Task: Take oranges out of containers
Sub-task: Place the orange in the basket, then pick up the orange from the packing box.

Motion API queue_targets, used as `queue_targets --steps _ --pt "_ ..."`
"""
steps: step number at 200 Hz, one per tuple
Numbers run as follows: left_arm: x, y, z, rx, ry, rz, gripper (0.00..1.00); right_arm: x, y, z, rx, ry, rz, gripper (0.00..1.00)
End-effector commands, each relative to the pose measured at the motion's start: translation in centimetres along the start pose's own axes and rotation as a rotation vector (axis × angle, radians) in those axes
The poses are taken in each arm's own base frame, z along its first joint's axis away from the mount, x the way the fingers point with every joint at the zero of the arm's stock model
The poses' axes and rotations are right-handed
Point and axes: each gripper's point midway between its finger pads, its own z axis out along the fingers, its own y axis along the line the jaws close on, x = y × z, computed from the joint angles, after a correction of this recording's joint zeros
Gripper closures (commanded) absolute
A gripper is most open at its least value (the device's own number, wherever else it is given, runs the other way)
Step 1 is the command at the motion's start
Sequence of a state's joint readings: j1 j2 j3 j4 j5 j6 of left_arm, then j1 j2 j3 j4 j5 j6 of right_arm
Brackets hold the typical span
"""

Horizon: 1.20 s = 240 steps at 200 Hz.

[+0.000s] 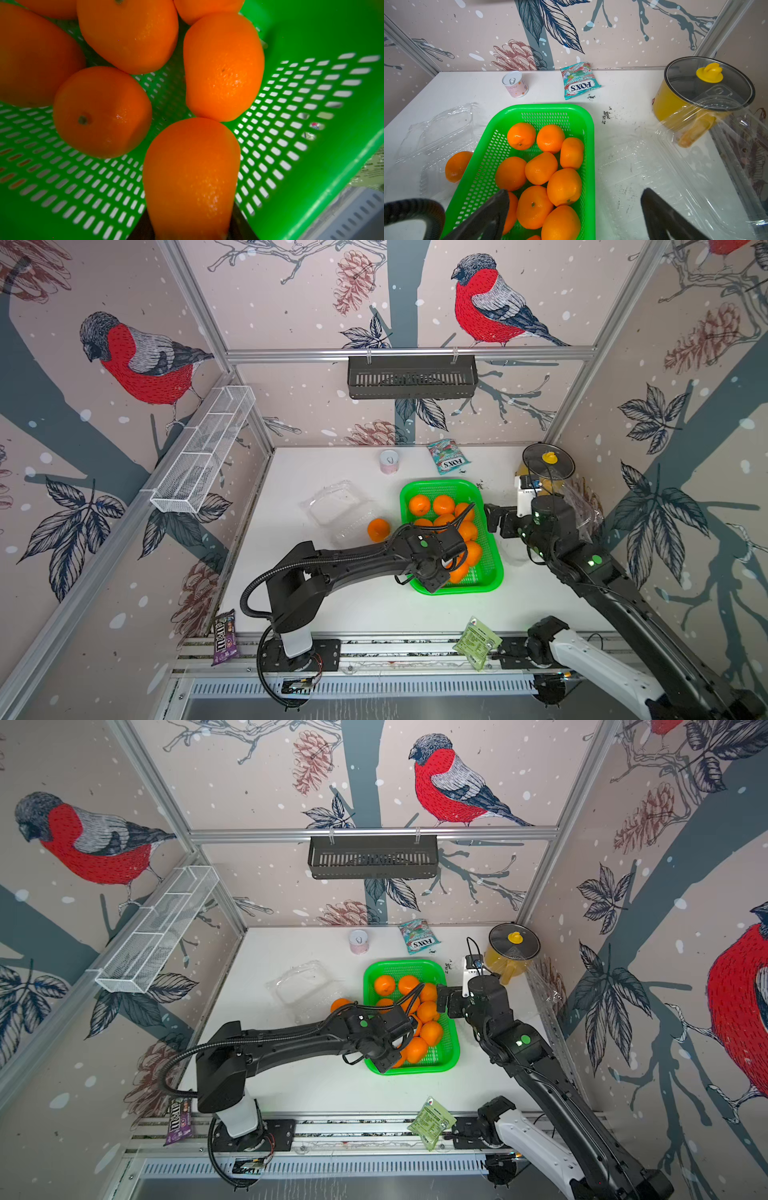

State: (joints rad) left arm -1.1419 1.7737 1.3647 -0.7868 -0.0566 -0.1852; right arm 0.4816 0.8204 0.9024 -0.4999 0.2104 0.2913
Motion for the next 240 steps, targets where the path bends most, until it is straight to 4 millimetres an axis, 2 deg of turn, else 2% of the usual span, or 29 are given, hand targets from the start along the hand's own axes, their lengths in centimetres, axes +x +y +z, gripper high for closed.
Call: queue_targets --steps 1,49,85,106,118,140,160,182,201,240 --pt "0.1 1.5 -1.0 -0.086 0.016 0.002 0.59 0.1 0.1 0.1 -0.008 0.004 0.001 0.01" --pt "-2.2 2.2 -4.2 -0.126 -0.075 -0.02 0.29 0.0 0.2 -0.2 -0.012 0.003 -0.002 0.01" --pt "-2.0 2.2 -4.5 -0.094 -0.1 -0.028 0.21 0.2 0.1 -0.3 -0.006 0.008 -0.01 0.01" --pt "-2.3 3.4 -5.6 -0.104 -0.149 -0.069 0.17 0.2 0.1 -0.3 -0.007 0.009 -0.013 0.0" --pt "-2.8 5.3 -7.1 -0.136 -0.211 -0.133 0.15 0.2 0.1 -0.3 -0.01 0.008 -0.013 0.01" --pt "-2.9 11.8 -10.8 -0.222 -0.361 -0.389 0.19 0.2 0.4 -0.2 -0.024 0.006 -0.016 0.01" --pt "-0.8 17.7 -12.9 -0.305 -0.472 -0.626 0.23 0.3 0.6 0.0 -0.037 0.009 -0.015 0.01" --pt "2.0 21.8 -12.6 -0.258 -0.504 -0.847 0.24 0.5 0.8 0.3 -0.048 0.012 -0.015 0.01" --pt "3.5 23.9 -11.3 -0.219 -0.466 -0.931 0.25 0.7 1.0 0.5 -0.058 0.013 -0.013 0.01" --pt "1.9 23.5 -8.1 -0.161 -0.343 -0.713 0.2 1.4 1.1 0.8 -0.065 0.027 -0.017 0.01"
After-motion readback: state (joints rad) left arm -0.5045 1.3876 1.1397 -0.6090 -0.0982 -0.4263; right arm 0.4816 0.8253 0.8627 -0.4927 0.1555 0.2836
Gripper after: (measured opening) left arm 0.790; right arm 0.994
